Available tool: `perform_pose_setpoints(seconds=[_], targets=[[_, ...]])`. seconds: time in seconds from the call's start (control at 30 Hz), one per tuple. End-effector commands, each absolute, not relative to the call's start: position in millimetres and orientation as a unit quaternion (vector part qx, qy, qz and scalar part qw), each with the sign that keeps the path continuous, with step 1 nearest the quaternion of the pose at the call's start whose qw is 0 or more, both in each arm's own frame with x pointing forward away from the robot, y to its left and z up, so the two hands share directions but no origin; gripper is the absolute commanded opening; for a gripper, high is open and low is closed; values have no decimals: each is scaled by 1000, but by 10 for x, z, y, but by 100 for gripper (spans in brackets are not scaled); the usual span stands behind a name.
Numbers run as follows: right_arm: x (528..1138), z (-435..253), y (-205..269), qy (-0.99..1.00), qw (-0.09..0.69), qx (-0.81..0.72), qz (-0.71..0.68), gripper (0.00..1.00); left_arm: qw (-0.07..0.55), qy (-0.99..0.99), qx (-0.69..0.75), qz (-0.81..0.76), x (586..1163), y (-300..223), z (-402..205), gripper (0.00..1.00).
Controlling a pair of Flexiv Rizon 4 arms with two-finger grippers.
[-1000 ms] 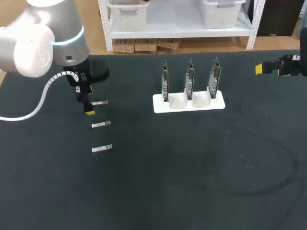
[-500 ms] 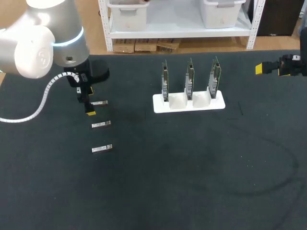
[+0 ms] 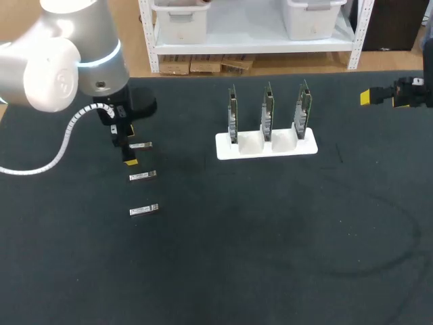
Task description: Pick up the optical module with the left hand, and insert it into the network port with the right hand.
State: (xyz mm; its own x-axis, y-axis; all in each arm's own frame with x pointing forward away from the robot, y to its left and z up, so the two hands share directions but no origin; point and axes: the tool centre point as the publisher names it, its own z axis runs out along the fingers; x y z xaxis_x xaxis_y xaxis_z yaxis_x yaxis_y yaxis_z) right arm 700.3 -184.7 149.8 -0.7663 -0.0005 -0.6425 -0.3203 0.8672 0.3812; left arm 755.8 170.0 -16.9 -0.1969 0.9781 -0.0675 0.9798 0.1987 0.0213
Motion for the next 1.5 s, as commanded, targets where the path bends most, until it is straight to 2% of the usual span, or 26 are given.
perform_pose_setpoints(seconds=[0.03, 0.13, 0.17, 0.2, 0.23, 0.27, 0.3, 1.0, 1.5], targets=[[6997, 1503, -1846, 908, 330, -88, 241, 100, 30, 773, 633, -15, 7591, 1704, -176, 100], [6997, 1503, -1846, 908, 330, -88, 241, 100, 29, 774, 633, -15, 7592, 1719, -177, 100], [6997, 1503, -1846, 908, 330, -88, 241, 100, 29, 774, 633, -16, 7592, 1725, -177, 60], [6997, 1503, -1846, 908, 330, -88, 241, 100, 29, 774, 632, -17, 7592, 1730, -177, 42], [6997, 1503, -1846, 908, 330, -88, 241, 100, 29, 775, 631, -17, 7593, 1733, -178, 32], [6997, 1503, -1846, 908, 330, -88, 241, 100, 29, 775, 631, -17, 7592, 1735, -180, 13], [6997, 1503, -1846, 908, 330, -88, 241, 100, 29, 775, 631, -17, 7591, 1736, -180, 0], [6997, 1503, -1846, 908, 330, -88, 241, 100, 42, 790, 610, -39, 7561, 1769, -131, 0], [6997, 1503, -1846, 908, 330, -88, 241, 100, 208, 818, 530, -79, 7732, 1685, 928, 0]])
